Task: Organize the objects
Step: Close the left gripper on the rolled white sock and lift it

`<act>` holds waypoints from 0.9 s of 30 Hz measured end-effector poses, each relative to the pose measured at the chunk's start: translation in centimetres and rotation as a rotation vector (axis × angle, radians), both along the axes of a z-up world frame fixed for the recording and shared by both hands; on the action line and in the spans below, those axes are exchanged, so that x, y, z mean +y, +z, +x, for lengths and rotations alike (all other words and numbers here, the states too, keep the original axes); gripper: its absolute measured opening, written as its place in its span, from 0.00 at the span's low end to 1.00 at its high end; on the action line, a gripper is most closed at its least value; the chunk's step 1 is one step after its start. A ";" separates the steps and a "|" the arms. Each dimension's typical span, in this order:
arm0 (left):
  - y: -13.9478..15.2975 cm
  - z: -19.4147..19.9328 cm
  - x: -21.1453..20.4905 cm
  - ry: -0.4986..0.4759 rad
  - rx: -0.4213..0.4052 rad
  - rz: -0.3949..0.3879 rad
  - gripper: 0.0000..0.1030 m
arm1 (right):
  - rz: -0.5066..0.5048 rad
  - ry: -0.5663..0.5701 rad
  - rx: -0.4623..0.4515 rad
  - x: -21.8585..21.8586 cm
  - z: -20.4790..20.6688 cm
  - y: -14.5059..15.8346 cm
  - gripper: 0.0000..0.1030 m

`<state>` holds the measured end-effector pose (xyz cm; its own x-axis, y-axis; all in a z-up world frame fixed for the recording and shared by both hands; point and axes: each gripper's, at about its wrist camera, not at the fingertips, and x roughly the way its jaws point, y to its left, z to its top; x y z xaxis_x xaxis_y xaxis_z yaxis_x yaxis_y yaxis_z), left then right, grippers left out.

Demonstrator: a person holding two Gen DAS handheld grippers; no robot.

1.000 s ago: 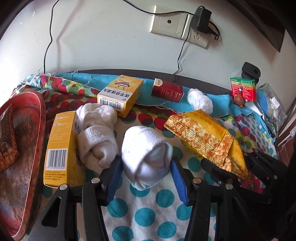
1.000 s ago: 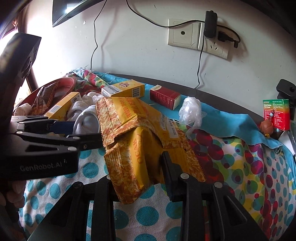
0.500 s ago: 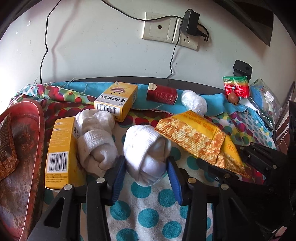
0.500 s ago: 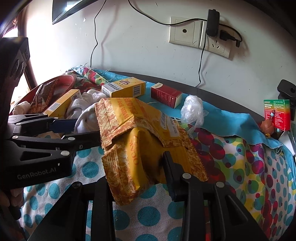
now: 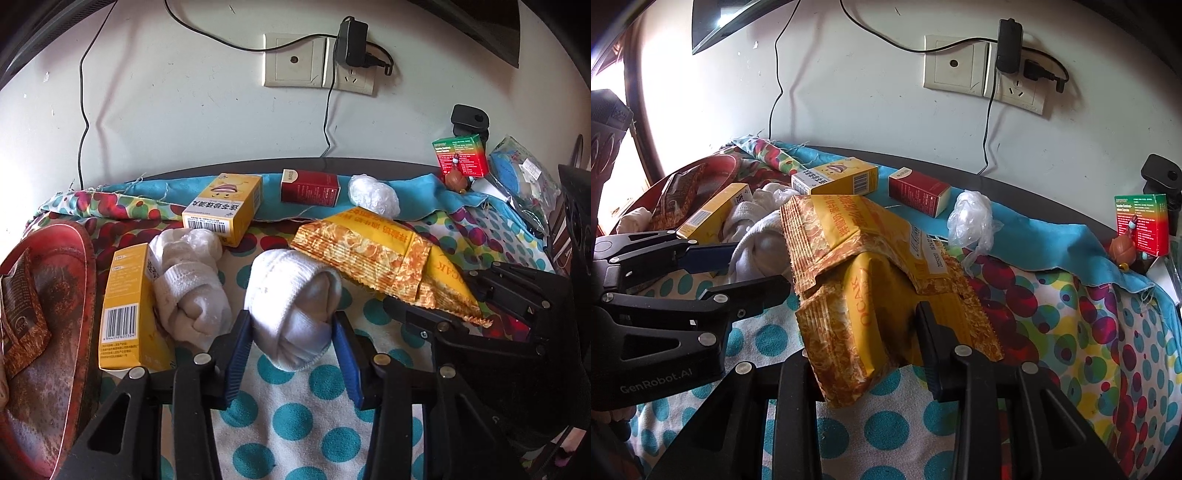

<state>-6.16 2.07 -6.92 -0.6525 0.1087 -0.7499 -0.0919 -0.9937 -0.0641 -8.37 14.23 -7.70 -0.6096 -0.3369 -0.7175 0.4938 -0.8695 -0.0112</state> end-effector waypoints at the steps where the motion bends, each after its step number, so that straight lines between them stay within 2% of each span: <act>1: 0.0 0.0 -0.1 0.002 -0.001 0.002 0.43 | 0.002 0.000 -0.003 0.0 0.0 -0.1 0.30; 27: 2.4 2.7 -1.6 0.003 0.036 -0.039 0.43 | 0.045 -0.024 0.019 -0.2 -0.1 -0.1 0.29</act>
<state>-3.48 0.45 -4.52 -0.6793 0.0780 -0.7297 -0.0907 -0.9956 -0.0220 -8.42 14.04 -7.80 -0.6306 -0.2897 -0.7200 0.4724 -0.8793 -0.0599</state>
